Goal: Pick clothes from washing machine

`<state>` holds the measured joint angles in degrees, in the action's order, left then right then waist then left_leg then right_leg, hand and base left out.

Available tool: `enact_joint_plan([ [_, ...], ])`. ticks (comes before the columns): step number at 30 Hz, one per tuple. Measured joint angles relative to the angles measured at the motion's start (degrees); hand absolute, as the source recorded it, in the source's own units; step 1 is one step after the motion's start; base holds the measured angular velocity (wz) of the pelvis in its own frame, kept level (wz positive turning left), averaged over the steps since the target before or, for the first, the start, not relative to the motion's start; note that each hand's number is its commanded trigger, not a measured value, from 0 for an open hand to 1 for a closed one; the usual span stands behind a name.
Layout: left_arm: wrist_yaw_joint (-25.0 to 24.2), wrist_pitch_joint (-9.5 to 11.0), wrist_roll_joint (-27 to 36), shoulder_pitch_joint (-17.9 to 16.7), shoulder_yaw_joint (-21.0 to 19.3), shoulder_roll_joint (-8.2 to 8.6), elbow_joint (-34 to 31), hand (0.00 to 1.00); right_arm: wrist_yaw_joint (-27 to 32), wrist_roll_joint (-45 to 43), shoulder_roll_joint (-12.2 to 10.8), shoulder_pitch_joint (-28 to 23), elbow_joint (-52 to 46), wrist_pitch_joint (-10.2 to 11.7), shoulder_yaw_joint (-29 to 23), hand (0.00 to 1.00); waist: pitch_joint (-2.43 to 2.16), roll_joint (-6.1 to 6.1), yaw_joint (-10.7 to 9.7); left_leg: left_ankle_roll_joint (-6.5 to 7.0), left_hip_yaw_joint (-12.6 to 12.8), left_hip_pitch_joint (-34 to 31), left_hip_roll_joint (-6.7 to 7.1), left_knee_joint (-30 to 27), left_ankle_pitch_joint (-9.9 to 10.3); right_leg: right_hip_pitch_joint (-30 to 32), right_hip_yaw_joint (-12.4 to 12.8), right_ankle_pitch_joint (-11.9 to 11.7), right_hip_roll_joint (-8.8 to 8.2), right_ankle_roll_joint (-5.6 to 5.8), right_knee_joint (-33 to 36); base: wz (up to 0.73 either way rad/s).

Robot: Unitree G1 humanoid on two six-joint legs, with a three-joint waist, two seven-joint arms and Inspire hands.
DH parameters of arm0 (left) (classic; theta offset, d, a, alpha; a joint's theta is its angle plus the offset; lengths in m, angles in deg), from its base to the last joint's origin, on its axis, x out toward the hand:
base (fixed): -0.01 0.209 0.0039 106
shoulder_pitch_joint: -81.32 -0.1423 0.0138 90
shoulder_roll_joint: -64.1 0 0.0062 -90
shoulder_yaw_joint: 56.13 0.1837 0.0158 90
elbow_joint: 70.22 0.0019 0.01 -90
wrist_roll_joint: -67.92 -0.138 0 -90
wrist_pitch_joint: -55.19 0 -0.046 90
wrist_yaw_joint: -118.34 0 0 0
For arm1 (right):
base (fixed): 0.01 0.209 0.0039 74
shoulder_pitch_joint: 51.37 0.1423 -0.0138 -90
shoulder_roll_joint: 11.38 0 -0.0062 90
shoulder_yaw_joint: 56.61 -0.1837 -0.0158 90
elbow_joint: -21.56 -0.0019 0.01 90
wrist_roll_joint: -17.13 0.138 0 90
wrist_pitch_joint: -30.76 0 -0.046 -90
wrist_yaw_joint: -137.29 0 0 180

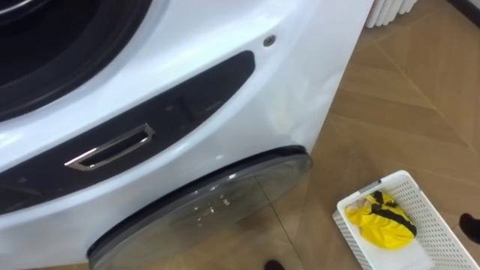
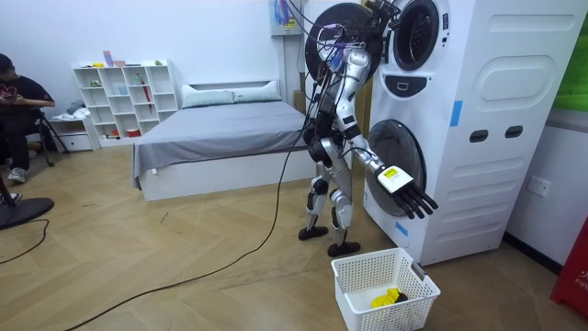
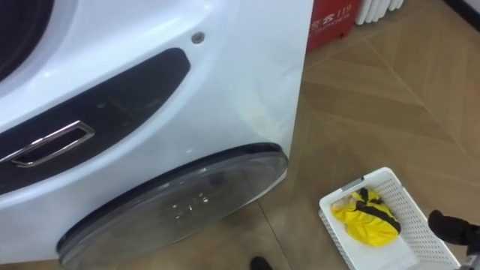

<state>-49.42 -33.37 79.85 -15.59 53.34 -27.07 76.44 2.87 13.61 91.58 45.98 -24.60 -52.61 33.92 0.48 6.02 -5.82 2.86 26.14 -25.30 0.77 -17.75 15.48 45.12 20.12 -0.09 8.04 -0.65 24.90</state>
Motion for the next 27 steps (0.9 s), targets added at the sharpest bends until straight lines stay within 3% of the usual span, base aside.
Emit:
enact_joint_plan([
  [6,-0.1,0.5,1.7,-0.1,-0.2,0.06,0.0,0.0,0.0,0.3,0.0,-0.4,0.1,0.4,0.0,0.0,0.08,-0.25,-0.1,0.01,-0.2,0.8,-0.01,-0.2,0.0,-0.7,-0.1,0.1,-0.19,0.0,0.2,0.01],
  [9,-0.1,0.8,2.1,-0.1,-0.2,0.06,0.1,0.0,-0.3,0.2,-0.2,-1.5,0.0,1.1,0.0,0.0,0.35,-1.07,-0.2,0.0,-0.7,1.8,-0.01,-0.3,0.0,-1.9,-0.7,1.0,-0.39,0.26,0.1,0.09],
  [11,-0.2,1.2,2.2,-0.1,-0.3,0.04,0.1,0.0,-1.2,0.3,-0.3,-2.7,0.0,1.1,0.1,0.0,0.37,-1.99,-0.3,-0.04,-1.7,2.2,-0.11,-0.3,-0.1,-2.9,-1.6,1.2,-0.73,0.02,0.1,0.18],
  [15,-1.7,1.2,2.1,-0.2,-0.3,0.01,0.3,0.0,-3.0,-1.6,-1.1,-5.1,-0.1,1.2,0.5,0.0,0.33,-2.36,-0.6,-0.2,-3.6,4.2,-0.78,-0.2,-0.1,-5.8,-4.1,1.2,-1.43,-0.18,-0.4,0.28],
  [21,-3.3,1.5,3.6,-0.3,-0.3,0.8,2.0,0.0,-9.2,-1.9,-6.9,-9.9,2.9,1.6,5.3,0.0,0.21,-2.17,1.5,-1.19,-6.4,12.5,-1.6,3.1,-0.2,-14.7,-7.0,1.6,-0.95,-1.86,-3.5,0.16],
  [23,-3.4,1.6,3.6,-0.8,-0.8,1.12,2.1,0.0,-11.4,-1.0,-8.8,-11.5,3.7,1.6,6.1,0.0,-0.02,-1.85,1.7,-1.49,-7.8,15.0,-2.03,4.2,-0.3,-17.7,-8.6,2.0,-1.21,-2.28,-4.5,0.31],
  [27,-3.2,2.2,2.3,-1.1,-3.6,3.13,3.2,0.0,-17.0,2.1,-12.2,-12.4,12.1,2.1,7.8,0.0,-0.22,-1.67,1.8,-2.09,-10.9,20.7,-2.69,6.6,-0.7,-24.3,-11.7,3.0,-1.33,-2.9,-7.4,0.34],
])
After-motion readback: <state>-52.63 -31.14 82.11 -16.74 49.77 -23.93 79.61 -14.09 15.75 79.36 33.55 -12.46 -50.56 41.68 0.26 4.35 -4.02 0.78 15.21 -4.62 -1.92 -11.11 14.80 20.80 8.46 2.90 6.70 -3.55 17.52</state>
